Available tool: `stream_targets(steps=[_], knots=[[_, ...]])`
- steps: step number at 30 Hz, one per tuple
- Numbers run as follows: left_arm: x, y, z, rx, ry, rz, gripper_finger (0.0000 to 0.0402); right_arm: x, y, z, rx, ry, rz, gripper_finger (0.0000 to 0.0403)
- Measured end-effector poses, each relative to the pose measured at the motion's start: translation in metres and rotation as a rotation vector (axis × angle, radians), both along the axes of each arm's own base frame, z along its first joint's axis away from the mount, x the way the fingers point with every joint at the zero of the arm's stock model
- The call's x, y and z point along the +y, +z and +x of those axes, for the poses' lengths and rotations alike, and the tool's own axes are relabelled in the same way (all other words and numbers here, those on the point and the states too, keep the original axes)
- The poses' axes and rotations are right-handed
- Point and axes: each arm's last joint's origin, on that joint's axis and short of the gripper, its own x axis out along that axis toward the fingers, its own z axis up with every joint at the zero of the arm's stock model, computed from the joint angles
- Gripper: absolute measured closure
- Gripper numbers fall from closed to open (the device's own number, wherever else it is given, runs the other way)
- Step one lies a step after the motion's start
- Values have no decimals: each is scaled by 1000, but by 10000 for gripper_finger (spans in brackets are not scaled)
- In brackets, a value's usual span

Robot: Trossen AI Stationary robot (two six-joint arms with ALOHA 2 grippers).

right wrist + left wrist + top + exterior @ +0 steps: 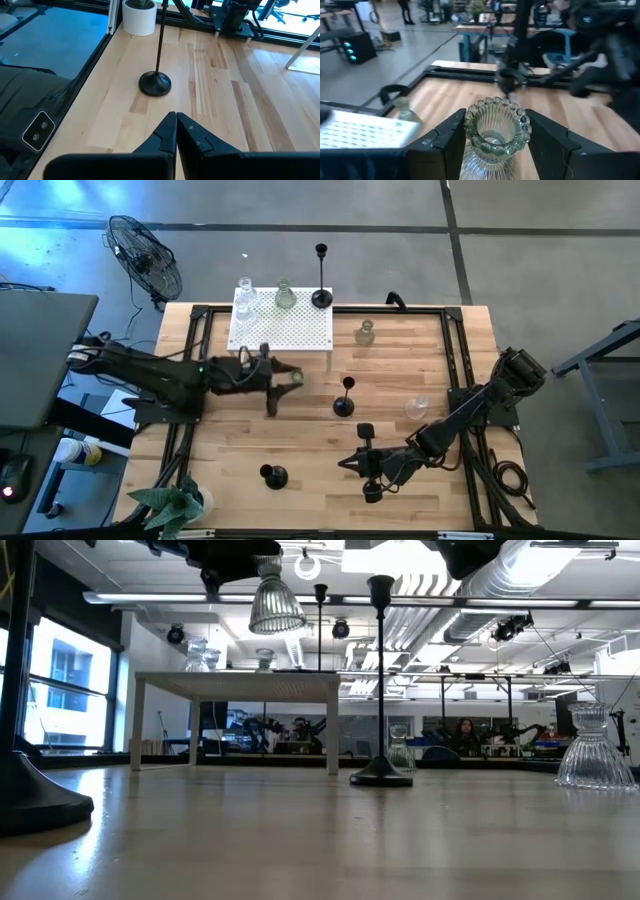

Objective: Pick & Place candle stick holders
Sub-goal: Align the bottom green candle holder with the other green candle holder on the shelf

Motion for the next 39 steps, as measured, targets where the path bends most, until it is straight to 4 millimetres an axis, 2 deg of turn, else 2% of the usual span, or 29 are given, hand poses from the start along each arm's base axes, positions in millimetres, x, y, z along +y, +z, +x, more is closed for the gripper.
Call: stream_targets(steps=[8,13,20,26,39], knots=[[43,38,-1,55,170,28,227,0,0,0,0,2,-3,401],[73,53,-7,71,302,18,227,0,0,0,1,8,-5,402],[112,43,-11,133,446,0,227,0,0,0,0,11,-12,402],[135,33,-10,179,502,-23,227,0,0,0,1,13,-11,402],[151,27,-16,216,572,-42,227,0,0,0,3,22,-8,401]])
